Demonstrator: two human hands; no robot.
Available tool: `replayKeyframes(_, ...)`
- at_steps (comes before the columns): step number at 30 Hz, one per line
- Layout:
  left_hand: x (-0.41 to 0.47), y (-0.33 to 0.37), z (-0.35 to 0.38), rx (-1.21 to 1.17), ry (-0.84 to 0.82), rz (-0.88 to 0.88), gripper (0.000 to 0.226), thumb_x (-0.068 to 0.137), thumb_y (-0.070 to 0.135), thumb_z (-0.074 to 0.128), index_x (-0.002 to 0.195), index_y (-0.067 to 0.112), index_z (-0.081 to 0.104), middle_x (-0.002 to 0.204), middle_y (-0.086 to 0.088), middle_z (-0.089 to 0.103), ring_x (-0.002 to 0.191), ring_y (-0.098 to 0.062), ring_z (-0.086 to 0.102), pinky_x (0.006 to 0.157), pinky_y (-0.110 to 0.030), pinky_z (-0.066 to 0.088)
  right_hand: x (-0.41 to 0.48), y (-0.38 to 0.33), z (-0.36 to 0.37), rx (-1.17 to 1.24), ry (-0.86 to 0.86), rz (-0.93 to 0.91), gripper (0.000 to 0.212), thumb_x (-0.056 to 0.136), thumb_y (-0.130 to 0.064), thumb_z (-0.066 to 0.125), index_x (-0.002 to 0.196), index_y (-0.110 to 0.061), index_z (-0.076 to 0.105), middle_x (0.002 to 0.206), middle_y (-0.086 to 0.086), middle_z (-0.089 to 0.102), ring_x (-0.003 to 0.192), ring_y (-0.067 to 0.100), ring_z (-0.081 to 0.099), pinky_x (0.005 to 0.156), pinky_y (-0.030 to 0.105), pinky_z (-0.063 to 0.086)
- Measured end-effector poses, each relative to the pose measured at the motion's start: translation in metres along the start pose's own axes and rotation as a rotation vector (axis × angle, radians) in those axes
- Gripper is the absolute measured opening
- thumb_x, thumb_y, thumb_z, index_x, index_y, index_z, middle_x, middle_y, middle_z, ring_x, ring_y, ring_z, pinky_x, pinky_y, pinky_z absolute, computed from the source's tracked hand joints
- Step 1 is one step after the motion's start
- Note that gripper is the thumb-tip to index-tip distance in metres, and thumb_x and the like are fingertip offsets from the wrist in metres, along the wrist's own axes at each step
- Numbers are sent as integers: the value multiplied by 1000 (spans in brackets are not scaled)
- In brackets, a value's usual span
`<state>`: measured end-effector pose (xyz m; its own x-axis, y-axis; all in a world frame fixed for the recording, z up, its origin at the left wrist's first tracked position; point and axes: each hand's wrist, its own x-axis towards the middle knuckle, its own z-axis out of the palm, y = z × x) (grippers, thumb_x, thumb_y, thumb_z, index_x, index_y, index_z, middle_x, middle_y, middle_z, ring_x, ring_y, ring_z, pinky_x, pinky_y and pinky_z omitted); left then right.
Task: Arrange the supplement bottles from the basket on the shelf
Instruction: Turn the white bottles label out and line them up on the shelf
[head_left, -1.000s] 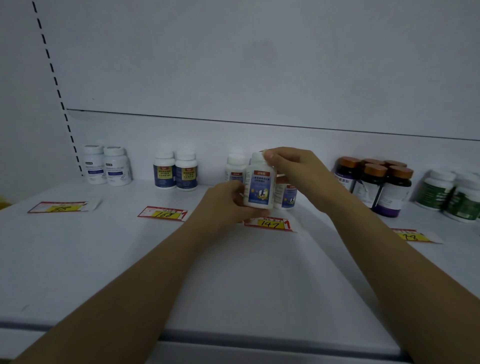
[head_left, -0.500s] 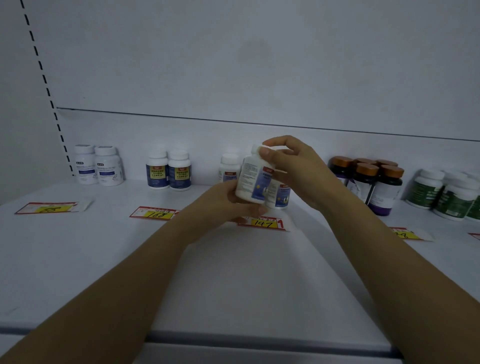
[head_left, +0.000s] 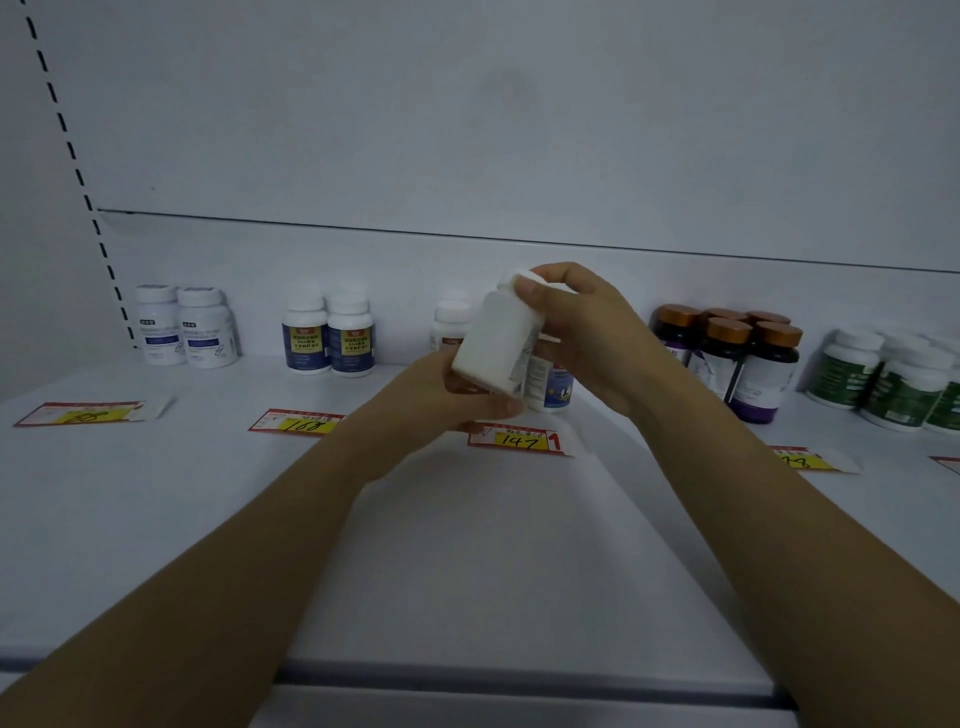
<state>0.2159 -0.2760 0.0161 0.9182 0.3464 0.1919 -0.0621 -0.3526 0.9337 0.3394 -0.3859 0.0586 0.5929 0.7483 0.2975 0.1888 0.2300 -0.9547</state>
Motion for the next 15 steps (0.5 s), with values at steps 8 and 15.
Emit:
replayKeyframes(8, 0, 1, 1, 195, 183, 99, 42, 72, 26, 79, 104, 29, 52, 88, 16, 60, 78, 2, 57, 62, -9, 41, -3, 5, 7, -257, 9, -9, 42, 84, -41, 66, 118, -23, 49, 106, 0, 63, 99, 16, 65, 85, 33, 56)
replayKeyframes(15, 3, 1, -1, -24, 60, 21, 45, 76, 19, 75, 114, 24, 51, 101, 5, 66, 86, -9, 66, 73, -23, 55, -2, 2, 0, -55, -82, 46, 37, 88, -13, 63, 124, -16, 53, 114, 11, 66, 102, 25, 67, 88, 39, 56)
